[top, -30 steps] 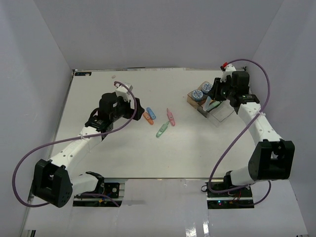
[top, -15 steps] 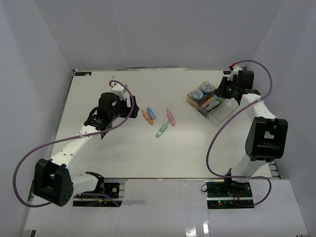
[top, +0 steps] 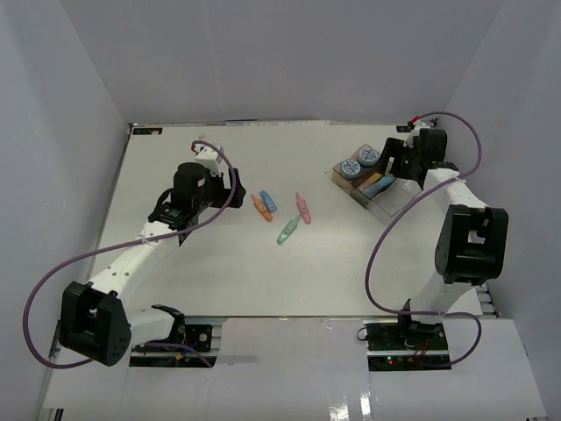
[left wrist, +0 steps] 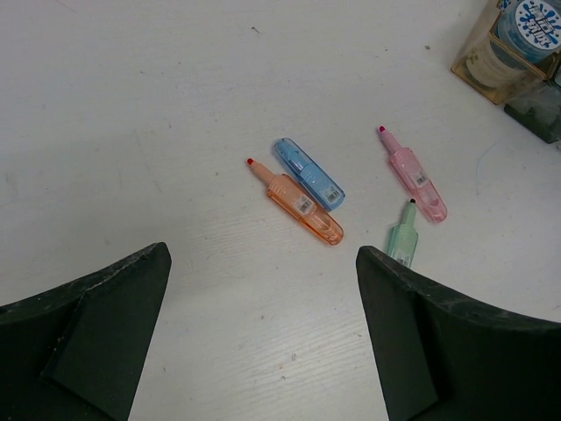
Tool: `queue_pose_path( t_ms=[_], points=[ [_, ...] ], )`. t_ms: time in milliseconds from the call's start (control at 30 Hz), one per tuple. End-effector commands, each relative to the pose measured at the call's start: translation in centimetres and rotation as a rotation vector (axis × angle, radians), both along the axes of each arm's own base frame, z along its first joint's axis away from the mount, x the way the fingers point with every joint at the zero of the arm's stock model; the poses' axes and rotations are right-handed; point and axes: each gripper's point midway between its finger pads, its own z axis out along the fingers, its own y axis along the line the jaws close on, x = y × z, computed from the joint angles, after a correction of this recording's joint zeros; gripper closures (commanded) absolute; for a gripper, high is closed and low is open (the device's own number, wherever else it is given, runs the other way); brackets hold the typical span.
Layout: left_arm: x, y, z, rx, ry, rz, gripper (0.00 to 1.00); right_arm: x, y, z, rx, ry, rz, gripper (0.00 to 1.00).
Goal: Sort the stationery into containers
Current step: Place the pen in the storage box, then pick up the stationery from the center of the board.
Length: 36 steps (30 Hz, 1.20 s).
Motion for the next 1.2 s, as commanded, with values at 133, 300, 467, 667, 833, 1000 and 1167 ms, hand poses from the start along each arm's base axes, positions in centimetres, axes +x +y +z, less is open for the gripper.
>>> queue_pose_path(
  t_ms=[133, 300, 467, 667, 833, 1000, 1167],
  points=[
    [1.1, 1.5, 1.7, -0.025, -0.016, 0.093, 0.02, -1.9, 3.0, 5.5, -0.173, -0.144, 0.023, 0.17],
    [1.7, 3.2, 1.1, -0.031, 0.012, 0.182, 0.02, -3.8, 11.0, 6.5, -0.240, -0.186, 0.151, 0.17],
    [1.9, 4.7, 0.9, -0.010, 0.009, 0.251, 0.02, -5.3, 20.4, 4.7, -0.212, -0.159, 0.300, 0.18],
    [2.0, 5.0, 0.8, -0.005, 0.011, 0.259, 0.02, -5.8, 29.1, 1.2, -0.230, -0.127, 0.446, 0.20],
    [2.1, 5.2, 1.0, -0.007, 0.005, 0.266, 0.02, -5.7, 33.4, -2.5, -0.280, -0.098, 0.514, 0.22],
    [2.1, 5.1, 1.1, -0.013, 0.005, 0.255, 0.02, -4.9, 35.2, -3.9, -0.281, -0.093, 0.528, 0.28],
    [2.1, 5.1, 1.1, -0.022, 0.008, 0.248, 0.02, -4.3, 35.9, -5.7, -0.282, -0.079, 0.535, 0.36]
  ],
)
